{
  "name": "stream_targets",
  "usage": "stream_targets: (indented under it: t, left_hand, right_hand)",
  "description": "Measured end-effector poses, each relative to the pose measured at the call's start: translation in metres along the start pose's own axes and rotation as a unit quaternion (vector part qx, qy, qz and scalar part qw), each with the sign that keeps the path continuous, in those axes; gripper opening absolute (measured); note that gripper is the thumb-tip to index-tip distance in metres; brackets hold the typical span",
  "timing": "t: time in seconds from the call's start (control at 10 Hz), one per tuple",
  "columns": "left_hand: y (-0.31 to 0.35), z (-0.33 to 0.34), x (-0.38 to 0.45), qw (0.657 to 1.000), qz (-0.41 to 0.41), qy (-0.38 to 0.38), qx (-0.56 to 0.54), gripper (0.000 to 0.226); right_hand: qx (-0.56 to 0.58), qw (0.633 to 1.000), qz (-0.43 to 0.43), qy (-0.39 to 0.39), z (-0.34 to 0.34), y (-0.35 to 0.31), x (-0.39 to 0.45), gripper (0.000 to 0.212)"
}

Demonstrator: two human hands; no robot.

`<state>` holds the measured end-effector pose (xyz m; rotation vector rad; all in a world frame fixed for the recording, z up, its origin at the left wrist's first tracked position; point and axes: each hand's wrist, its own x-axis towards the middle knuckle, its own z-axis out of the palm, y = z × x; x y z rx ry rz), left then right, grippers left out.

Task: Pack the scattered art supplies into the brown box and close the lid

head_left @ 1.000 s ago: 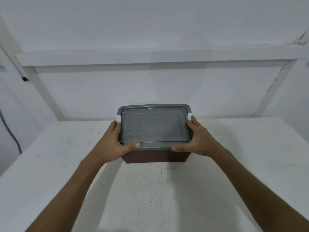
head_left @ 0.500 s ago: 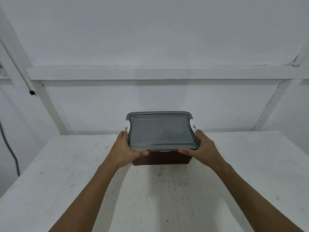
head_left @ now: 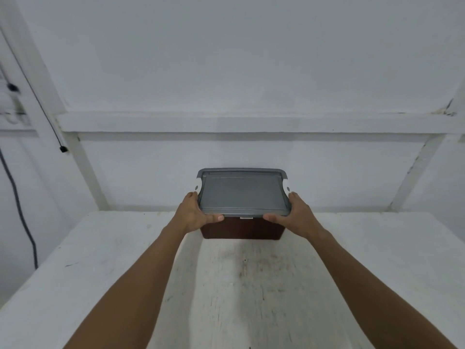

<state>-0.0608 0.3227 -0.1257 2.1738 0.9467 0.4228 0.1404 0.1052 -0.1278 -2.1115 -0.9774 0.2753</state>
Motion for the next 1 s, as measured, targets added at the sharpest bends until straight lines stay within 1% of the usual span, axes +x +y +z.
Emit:
stream_targets:
  t: [0.3,0.5,0.6,0.7,0.8,0.9,1.0]
  left_hand:
    - [0.001,0.002,0.015,1.000,-0.007,0.004,0.005,0.089]
    - [0.001,0.006,0.019,1.000,-0.002,0.010,0.018,0.091]
    - [0.001,0.005,0.021,1.000,-0.009,0.006,0.026,0.091]
    - [0.005,0.005,0.015,0.999,-0.018,0.019,0.035,0.091]
    - [0.004,0.008,0.000,0.995,-0.019,0.057,0.075,0.092]
    - [0.012,0.007,-0.029,0.993,-0.013,0.091,0.073,0.089]
    - [-0.001,0.020,-0.098,0.994,0.017,0.105,0.031,0.081]
  right_hand:
    - [0.005,1.000,0.004,-0.006,0.002,0.000,0.018,0.068]
    - [-0.060,0.998,0.004,-0.022,0.000,0.003,0.030,0.075]
    - [-0.055,0.998,0.016,-0.015,0.001,0.004,0.029,0.077]
    - [-0.055,0.998,0.020,0.024,0.004,0.002,0.024,0.079]
    - [-0.085,0.994,-0.011,0.074,0.012,0.002,0.014,0.074]
    - [-0.078,0.992,-0.036,0.097,0.014,-0.010,-0.010,0.066]
    - [-0.045,0.993,-0.044,0.100,0.020,-0.002,-0.067,0.075]
